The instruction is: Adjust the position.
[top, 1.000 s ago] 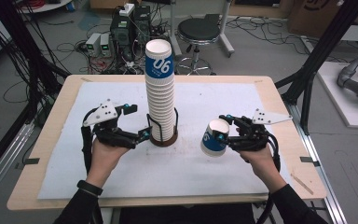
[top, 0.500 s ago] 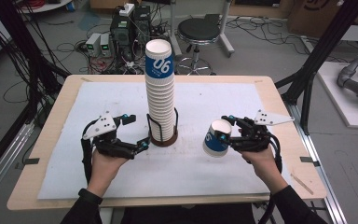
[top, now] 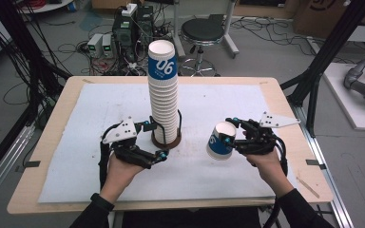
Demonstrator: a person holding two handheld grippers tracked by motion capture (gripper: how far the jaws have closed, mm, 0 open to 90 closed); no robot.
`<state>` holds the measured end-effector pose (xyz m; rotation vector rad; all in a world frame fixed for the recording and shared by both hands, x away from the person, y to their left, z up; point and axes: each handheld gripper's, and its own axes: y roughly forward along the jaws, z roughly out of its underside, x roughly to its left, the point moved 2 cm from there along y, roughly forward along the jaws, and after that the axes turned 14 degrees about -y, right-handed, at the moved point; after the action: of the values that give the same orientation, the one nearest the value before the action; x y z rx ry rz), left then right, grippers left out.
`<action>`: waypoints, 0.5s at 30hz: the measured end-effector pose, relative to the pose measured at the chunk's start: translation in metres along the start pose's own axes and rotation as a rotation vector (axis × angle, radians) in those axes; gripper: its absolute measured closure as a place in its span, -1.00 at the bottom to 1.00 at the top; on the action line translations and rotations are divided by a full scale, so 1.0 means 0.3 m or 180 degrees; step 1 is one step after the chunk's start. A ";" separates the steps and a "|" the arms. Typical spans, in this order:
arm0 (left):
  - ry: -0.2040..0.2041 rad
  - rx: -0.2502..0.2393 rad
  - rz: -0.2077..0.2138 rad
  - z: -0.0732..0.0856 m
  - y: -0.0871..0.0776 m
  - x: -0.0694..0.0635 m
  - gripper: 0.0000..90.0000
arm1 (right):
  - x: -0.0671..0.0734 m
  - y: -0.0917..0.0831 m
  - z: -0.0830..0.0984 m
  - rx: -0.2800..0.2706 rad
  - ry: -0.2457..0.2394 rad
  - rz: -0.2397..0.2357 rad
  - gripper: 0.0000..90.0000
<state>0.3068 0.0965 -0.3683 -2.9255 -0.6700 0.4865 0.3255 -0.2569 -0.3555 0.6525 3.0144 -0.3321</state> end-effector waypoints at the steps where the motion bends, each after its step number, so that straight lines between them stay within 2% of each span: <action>1: 0.0002 0.0024 0.0026 0.001 0.007 -0.003 -0.88 | 0.000 0.001 -0.001 -0.0011 -0.0009 -0.0006 -0.29; 4: -0.0026 0.0076 0.0136 0.006 0.031 -0.013 -0.88 | 0.002 0.004 -0.003 -0.0028 -0.0004 -0.0036 -0.29; 8: -0.0057 0.0210 0.0347 0.016 0.085 -0.033 -0.88 | 0.007 0.010 -0.004 -0.0042 0.0011 -0.0102 -0.29; 15: -0.0098 0.0338 0.0520 0.035 0.165 -0.058 -0.88 | 0.014 0.017 -0.007 -0.0064 -0.0021 -0.0175 -0.29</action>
<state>0.3089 0.0447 -0.3816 -2.8904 -0.3967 0.5654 0.3238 -0.2502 -0.3546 0.5670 3.0298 -0.3051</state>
